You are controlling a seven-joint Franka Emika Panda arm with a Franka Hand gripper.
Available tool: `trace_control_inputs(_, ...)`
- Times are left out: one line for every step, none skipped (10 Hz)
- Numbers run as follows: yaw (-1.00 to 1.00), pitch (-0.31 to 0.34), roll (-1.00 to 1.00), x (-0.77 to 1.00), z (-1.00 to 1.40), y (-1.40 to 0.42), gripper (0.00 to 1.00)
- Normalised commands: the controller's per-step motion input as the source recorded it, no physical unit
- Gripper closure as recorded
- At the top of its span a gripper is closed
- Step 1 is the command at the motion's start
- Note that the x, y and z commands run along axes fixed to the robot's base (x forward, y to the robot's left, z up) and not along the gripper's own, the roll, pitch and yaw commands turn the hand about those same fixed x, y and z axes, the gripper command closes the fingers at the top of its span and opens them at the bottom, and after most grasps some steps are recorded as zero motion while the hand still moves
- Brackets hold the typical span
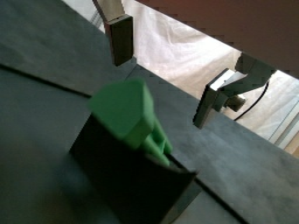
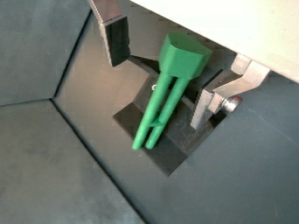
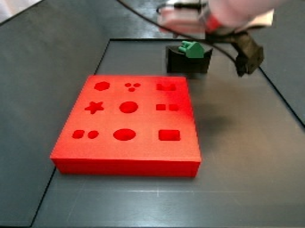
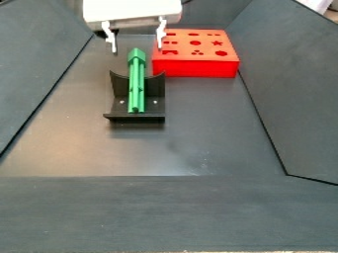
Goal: Pick up the 3 prong object. Move up. Place the 3 prong object on the fixture. Regrasp the 3 prong object. Move to above the board. Insert the 3 prong object.
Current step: Regrasp the 3 prong object, then move to above the board.
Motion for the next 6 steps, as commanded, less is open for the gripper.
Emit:
trace_control_inputs(0.05, -0.037, 0.11, 0.15, -0.79, -0.03, 0.0)
trace_control_inputs(0.03, -0.029, 0.1, 0.12, -0.56, -0.03, 0.0)
trace_control_inputs(0.03, -0.022, 0.1, 0.1, -0.42, -0.03, 0.0)
trace_control_inputs(0.03, -0.013, 0.1, 0.1, -0.28, -0.03, 0.0)
trace_control_inputs(0.0, 0.0, 0.0, 0.0, 0.0, 0.0, 1.0)
trace_control_inputs(0.02, 0.257, 0.17, -0.01, 1.0, -0.13, 1.0)
